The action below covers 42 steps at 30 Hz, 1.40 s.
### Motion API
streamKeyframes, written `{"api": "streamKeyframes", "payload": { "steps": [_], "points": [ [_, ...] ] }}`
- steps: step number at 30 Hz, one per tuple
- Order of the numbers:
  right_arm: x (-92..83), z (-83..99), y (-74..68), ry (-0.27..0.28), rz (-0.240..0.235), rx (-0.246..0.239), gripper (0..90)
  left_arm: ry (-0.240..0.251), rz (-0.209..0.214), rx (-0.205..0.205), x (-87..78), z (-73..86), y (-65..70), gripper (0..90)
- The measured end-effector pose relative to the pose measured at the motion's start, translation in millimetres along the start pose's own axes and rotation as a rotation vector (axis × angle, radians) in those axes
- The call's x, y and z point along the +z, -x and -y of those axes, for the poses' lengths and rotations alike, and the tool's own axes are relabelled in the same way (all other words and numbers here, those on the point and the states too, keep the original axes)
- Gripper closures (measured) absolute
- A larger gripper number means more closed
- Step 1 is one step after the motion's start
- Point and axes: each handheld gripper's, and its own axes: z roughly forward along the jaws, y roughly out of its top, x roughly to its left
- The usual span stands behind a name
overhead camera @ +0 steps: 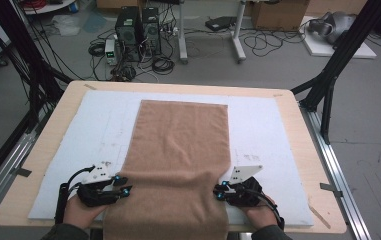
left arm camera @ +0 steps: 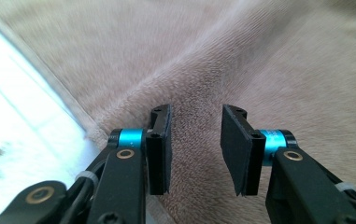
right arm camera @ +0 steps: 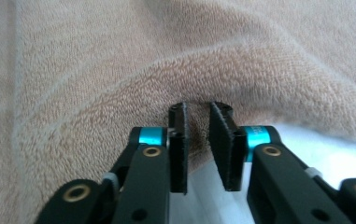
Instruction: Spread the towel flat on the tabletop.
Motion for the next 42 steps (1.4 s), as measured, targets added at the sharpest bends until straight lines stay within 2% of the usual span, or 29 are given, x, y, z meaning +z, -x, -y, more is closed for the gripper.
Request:
{"api": "streamKeyframes", "payload": {
  "steps": [2, 3, 4, 6, 9, 11, 12, 14, 15, 17, 20, 23, 24, 26, 28, 29, 30, 31, 32, 34, 35, 36, 38, 40, 42],
  "points": [
    [-0.4, -0.1, 1.1, -0.003, -0.018, 0.001, 87.4, 0.020, -0.011, -0.002, -0.3, 2.7, 0.6, 69.6],
    [-1.1, -0.4, 1.5, -0.006, -0.021, -0.009, 88.2, 0.023, -0.013, -0.003, -1.2, 3.4, 0.4, 72.4],
    [-2.2, -1.0, 1.5, -0.016, -0.023, -0.011, 88.5, 0.025, -0.003, -0.009, -2.3, 4.3, 0.5, 79.1],
    [-6.8, -2.0, -0.2, -0.029, -0.028, -0.023, 88.6, 0.019, 0.002, -0.002, -4.6, 5.3, 1.9, 84.9],
    [-21.3, -1.2, -3.9, -0.024, -0.012, -0.033, 88.6, 0.017, 0.013, -0.001, -8.7, 7.3, 5.3, 85.6],
    [-33.4, 1.2, -5.9, -0.021, 0.011, -0.028, 87.9, 0.034, 0.026, -0.006, -13.3, 8.0, 7.4, 85.0],
    [-38.4, 2.4, -6.0, -0.015, 0.006, -0.025, 88.3, 0.047, 0.024, -0.009, -15.9, 7.8, 8.5, 82.1],
    [-46.0, 3.6, -6.4, -0.016, 0.031, -0.026, 86.1, 0.065, 0.020, -0.012, -20.6, 6.0, 8.9, 76.0],
    [-47.4, 3.8, -6.4, -0.015, 0.023, -0.016, 84.1, 0.070, 0.018, -0.013, -22.2, 4.5, 7.8, 72.6],
    [-44.8, 3.0, -6.7, -0.008, 0.009, -0.024, 79.7, 0.091, 0.005, -0.023, -24.2, 1.3, 4.6, 70.6],
    [-31.5, -1.9, -10.3, 0.001, -0.037, -0.041, 73.2, 0.110, 0.000, -0.032, -24.1, -5.7, -1.4, 68.8],
    [-15.0, -7.2, -14.3, -0.007, -0.089, -0.071, 68.7, 0.068, 0.022, -0.008, -16.0, -9.2, -0.4, 68.7],
    [-10.5, -8.0, -15.3, -0.013, -0.109, -0.073, 68.7, 0.049, 0.041, 0.002, -12.5, -8.1, 1.4, 70.3],
    [-3.2, -7.6, -17.0, -0.032, -0.115, -0.086, 70.3, 0.020, 0.080, 0.018, -6.8, -4.4, 6.5, 75.3],
    [2.6, -5.1, -19.1, -0.051, -0.124, -0.092, 75.4, -0.015, 0.097, 0.037, -2.6, 0.6, 11.9, 76.1],
    [2.2, -3.9, -18.7, -0.043, -0.126, -0.093, 81.1, -0.004, 0.086, 0.049, -2.4, 3.8, 14.7, 78.6],
    [1.2, -3.1, -17.5, -0.042, -0.139, -0.089, 86.3, 0.004, 0.087, 0.039, -3.4, 5.8, 15.4, 81.5],
    [0.4, -2.7, -16.9, -0.043, -0.145, -0.092, 87.5, 0.001, 0.102, 0.021, -4.6, 6.4, 15.0, 84.0],
    [-0.4, -3.1, -16.9, -0.049, -0.146, -0.094, 87.7, -0.004, 0.118, 0.007, -5.7, 6.6, 15.6, 85.7],
    [-2.2, -5.8, -19.1, -0.060, -0.138, -0.108, 87.4, 0.000, 0.132, 0.020, -10.6, 8.0, 18.7, 84.9],
    [-3.8, -7.8, -21.8, -0.049, -0.141, -0.115, 87.0, 0.011, 0.129, 0.033, -13.8, 9.2, 20.9, 80.7],
    [-5.3, -9.5, -25.2, -0.031, -0.152, -0.117, 81.6, 0.020, 0.124, 0.045, -16.2, 10.5, 23.0, 75.4],
    [-4.0, -12.0, -31.0, -0.010, -0.175, -0.123, 74.8, -0.002, 0.122, 0.053, -17.0, 13.4, 25.5, 69.5],
    [2.2, -12.1, -37.2, -0.029, -0.176, -0.145, 71.8, -0.003, 0.105, 0.073, -16.5, 16.7, 27.3, 71.5],
    [10.3, -10.4, -40.1, -0.051, -0.192, -0.153, 73.7, 0.002, 0.109, 0.072, -16.3, 17.6, 27.3, 82.2]
  ]
}}
